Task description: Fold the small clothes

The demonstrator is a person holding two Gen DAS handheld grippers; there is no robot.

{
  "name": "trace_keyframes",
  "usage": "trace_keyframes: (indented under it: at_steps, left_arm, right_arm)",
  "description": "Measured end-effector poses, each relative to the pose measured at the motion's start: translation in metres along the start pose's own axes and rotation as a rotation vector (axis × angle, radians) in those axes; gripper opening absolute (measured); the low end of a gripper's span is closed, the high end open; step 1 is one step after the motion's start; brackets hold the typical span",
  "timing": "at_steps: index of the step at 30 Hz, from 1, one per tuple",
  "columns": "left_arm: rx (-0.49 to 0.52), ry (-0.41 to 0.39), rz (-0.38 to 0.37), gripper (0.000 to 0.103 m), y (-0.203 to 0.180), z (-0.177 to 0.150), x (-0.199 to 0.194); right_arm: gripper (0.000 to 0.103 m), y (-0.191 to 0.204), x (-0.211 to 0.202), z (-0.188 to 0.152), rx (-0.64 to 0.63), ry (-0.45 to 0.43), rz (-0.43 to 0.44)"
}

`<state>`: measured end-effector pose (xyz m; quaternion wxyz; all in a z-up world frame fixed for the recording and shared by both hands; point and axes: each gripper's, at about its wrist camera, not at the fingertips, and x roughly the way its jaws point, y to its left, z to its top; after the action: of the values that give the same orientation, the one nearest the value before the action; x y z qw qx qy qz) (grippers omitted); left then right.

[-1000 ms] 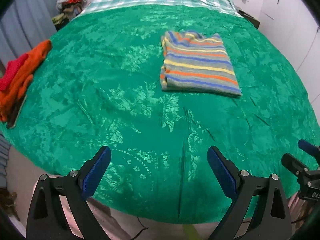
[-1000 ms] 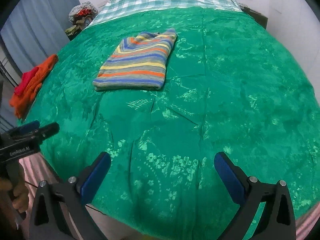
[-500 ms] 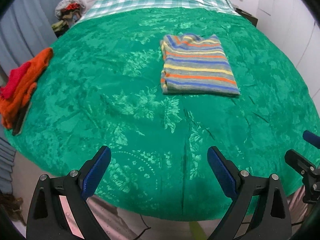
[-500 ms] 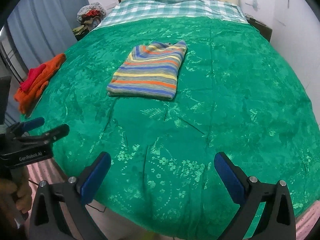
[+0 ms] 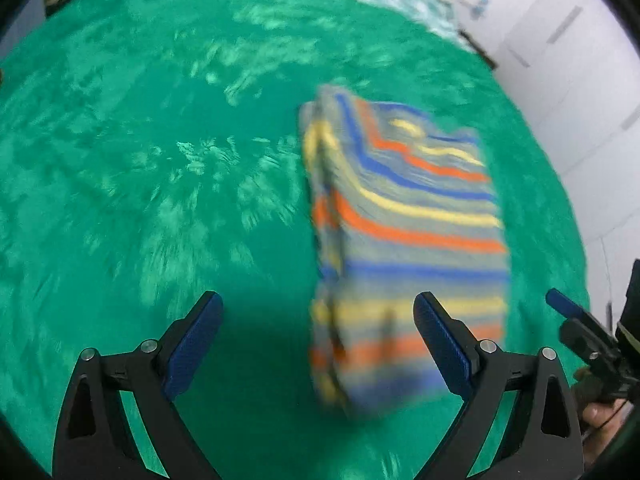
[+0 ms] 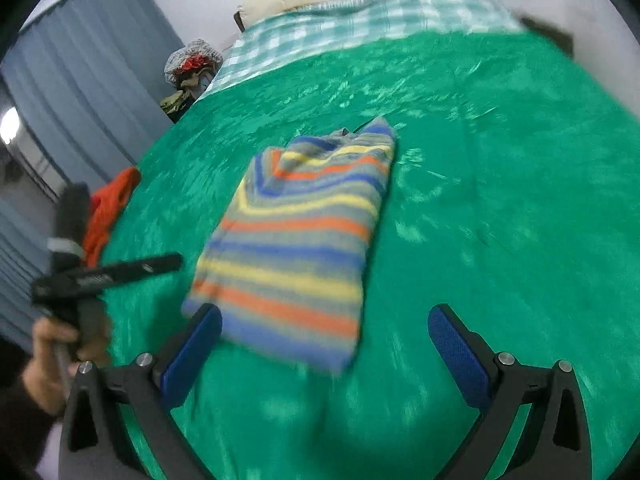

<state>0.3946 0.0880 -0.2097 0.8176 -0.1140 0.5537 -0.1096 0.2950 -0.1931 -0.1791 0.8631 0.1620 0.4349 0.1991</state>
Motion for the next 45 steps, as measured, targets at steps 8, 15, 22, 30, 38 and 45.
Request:
trace_keyframes:
  at_steps: [8,15,22,30,38,45]
  left_arm:
    - [0.016,0.049,-0.054,0.074,-0.016,0.028,0.042]
    - [0.056,-0.039,-0.064,0.015,-0.045,0.032,0.001]
    - [0.111,-0.191,-0.089,0.015,-0.072,0.037,-0.084]
    - [0.15,-0.09,0.119,0.073,-0.07,-0.015,-0.059]
    - [0.196,-0.217,0.469,0.102,-0.08,-0.136,-0.106]
    - [0.17,-0.33,0.554,0.102,-0.112,-0.173,-0.171]
  right_arm:
    - [0.078,-0.026,0.103,0.045,0.169,0.12,0.148]
    - [0.028,0.008,0.092,0.056,0.055,0.05,0.057]
    - [0.027,0.047,0.021,0.084,-0.043,-0.093,0.102]
    - [0.075,0.019,0.001,0.063,0.007,0.016,0.012]
    - [0.098,0.018,-0.064,-0.04,-0.161,0.078,-0.31]
    - [0.103,0.061,-0.127,-0.081,-0.214,0.012,-0.362]
